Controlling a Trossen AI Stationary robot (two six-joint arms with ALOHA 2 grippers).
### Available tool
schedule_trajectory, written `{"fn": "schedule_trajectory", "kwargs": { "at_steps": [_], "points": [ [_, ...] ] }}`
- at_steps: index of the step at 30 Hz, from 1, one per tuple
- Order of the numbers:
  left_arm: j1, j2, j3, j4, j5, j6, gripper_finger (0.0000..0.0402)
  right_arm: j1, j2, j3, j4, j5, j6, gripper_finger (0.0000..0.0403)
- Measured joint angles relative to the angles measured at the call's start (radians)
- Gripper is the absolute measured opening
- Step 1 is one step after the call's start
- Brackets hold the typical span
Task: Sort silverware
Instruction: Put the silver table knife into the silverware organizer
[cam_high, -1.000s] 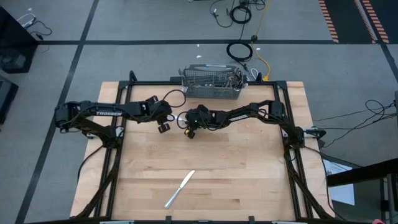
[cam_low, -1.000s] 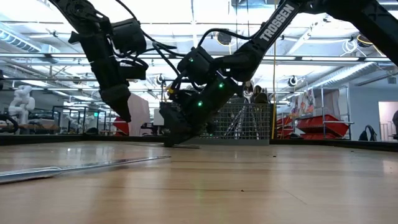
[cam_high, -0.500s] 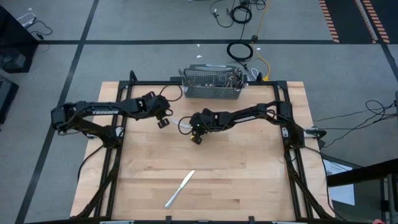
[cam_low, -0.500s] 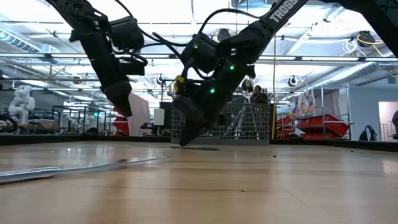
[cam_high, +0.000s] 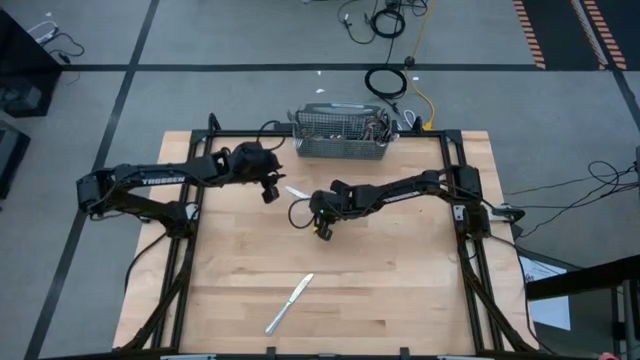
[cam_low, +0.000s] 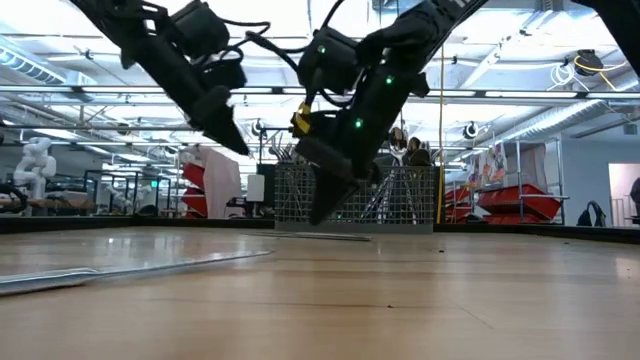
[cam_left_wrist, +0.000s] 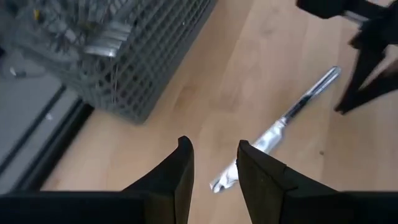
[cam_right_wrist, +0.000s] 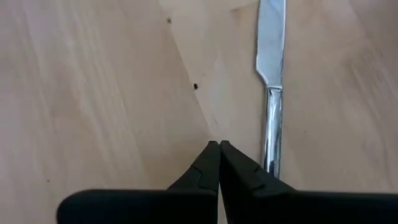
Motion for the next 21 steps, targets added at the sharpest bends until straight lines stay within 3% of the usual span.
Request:
{"fn": "schedule_trajectory", "kwargs": {
  "at_steps": [4,8,12,16,21],
  "points": [
    [0.008,0.054,0.0,0.1,0.02,0.099,0.0128,0.03,-0.023,0.0,0.019,0.048,-0.017,0.0001],
    [0.058,0.137,0.001,0.157,0.199,0.099,0.0133,0.042,-0.096,-0.006,0.038,0.053,-0.064,0.0001],
    [0.1,0.213,-0.001,0.138,0.245,0.09,0.0128,0.029,-0.179,-0.092,0.057,0.066,-0.05,0.0],
    [0.133,0.25,0.0,0.13,0.26,0.133,0.0093,0.017,-0.297,-0.19,0.085,0.095,0.004,0.0],
    [0.17,0.259,-0.002,0.05,0.336,0.138,0.0012,0.018,-0.422,-0.305,0.077,0.154,0.039,0.0]
  ]
}}
